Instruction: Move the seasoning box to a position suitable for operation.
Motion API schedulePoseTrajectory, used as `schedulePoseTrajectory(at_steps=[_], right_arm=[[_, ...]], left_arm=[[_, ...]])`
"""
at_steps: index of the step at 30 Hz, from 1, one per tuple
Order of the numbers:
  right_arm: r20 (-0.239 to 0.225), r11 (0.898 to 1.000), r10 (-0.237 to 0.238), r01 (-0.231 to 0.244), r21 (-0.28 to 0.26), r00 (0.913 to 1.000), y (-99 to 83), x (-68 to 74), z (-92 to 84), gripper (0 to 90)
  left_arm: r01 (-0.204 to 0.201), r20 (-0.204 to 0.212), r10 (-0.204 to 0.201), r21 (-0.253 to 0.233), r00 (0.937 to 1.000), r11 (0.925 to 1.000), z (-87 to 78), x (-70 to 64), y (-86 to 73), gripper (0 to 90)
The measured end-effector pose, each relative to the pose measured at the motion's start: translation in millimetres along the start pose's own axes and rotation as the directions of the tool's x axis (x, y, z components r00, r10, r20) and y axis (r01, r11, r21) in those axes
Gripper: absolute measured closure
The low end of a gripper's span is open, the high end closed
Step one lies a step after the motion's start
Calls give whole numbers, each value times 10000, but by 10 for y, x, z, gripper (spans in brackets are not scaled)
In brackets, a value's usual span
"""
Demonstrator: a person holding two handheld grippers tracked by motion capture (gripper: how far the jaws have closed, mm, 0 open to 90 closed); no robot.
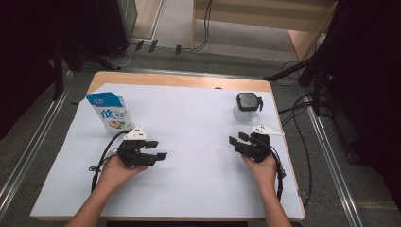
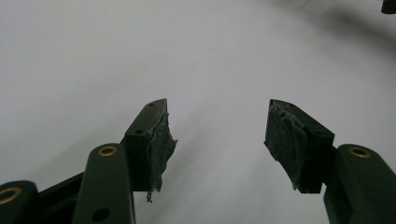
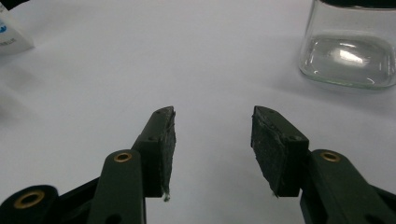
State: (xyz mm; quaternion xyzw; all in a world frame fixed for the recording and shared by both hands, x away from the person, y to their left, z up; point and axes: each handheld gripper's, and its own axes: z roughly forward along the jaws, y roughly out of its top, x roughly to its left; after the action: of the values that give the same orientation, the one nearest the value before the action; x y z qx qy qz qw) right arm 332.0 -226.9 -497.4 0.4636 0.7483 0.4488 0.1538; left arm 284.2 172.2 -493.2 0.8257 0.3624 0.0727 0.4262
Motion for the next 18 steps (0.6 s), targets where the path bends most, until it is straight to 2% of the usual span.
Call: schedulePoseTrajectory(at_steps=[2, 5, 10, 15, 18], right_arm=[[100, 10000, -26, 26, 38, 9999, -4, -16, 0, 507], [304, 10000, 64, -65, 20, 9995, -14, -56, -20, 501], [327, 9999, 157, -156, -52, 9993, -22, -85, -25, 490], [287, 9997, 203, -199, -154, 9994, -16, -95, 33, 463], [196, 9989, 400, -395, -271, 9990, 0, -118, 83, 457]], left_arm=[[-133, -99, 135, 163, 9999, 9998, 0, 6, -5, 397], [-130, -34, 130, 233, 9999, 9996, 4, 11, -16, 387], [-322, -175, 330, 430, 9993, 9986, 13, 14, -26, 383], [-261, -122, 267, 469, 9996, 9986, 38, 22, -24, 367], [-116, 93, 113, 356, 9999, 9993, 23, 49, -18, 366]])
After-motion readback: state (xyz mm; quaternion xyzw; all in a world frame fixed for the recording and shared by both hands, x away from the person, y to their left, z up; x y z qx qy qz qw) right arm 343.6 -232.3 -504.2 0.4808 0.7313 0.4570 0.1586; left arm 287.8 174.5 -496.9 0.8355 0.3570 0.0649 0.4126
